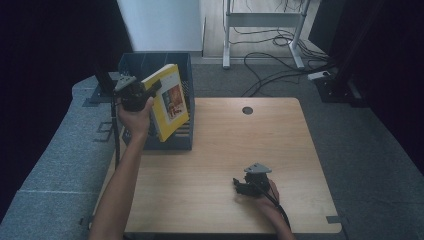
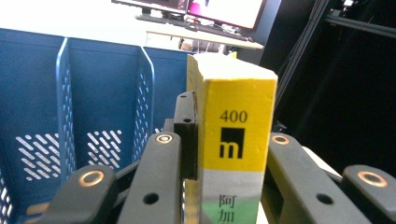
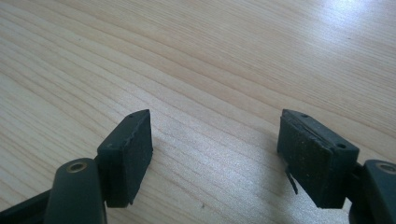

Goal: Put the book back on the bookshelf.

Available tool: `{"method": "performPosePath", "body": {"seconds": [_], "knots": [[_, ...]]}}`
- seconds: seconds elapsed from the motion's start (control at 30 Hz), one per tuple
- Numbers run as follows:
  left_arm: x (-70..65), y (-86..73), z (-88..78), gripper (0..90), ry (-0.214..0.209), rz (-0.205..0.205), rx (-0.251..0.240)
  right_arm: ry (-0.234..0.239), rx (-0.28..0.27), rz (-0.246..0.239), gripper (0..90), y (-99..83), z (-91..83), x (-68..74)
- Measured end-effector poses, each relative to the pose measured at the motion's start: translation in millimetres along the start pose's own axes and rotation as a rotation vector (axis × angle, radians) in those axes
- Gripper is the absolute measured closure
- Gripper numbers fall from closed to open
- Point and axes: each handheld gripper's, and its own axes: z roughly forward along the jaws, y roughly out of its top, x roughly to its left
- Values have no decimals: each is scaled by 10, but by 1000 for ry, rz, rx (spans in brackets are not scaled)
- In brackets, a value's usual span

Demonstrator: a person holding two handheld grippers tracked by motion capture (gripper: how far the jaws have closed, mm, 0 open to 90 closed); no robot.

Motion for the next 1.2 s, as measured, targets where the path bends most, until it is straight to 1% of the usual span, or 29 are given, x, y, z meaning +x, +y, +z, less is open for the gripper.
{"method": "performPosePath", "body": {"seconds": [0.17,0.33,0.43,0.53,0.8,0.87,1.03,1.2], "knots": [[22,-27,110,754,26,4,2,1,0,-1,261,0,0,-1],[32,-49,170,754,33,7,6,1,2,-2,261,0,-2,-1],[30,-57,215,754,44,11,4,0,1,-1,261,0,-1,0],[29,-67,259,753,52,20,7,1,1,-1,261,0,-1,0],[33,-115,422,754,47,6,14,1,2,-1,261,0,-2,-1],[31,-125,457,754,53,8,12,2,3,1,261,0,-3,0],[74,-160,542,754,77,-4,6,2,1,1,261,-1,-2,1],[104,-182,587,754,86,-13,-5,2,2,1,261,-1,-2,1]]}}
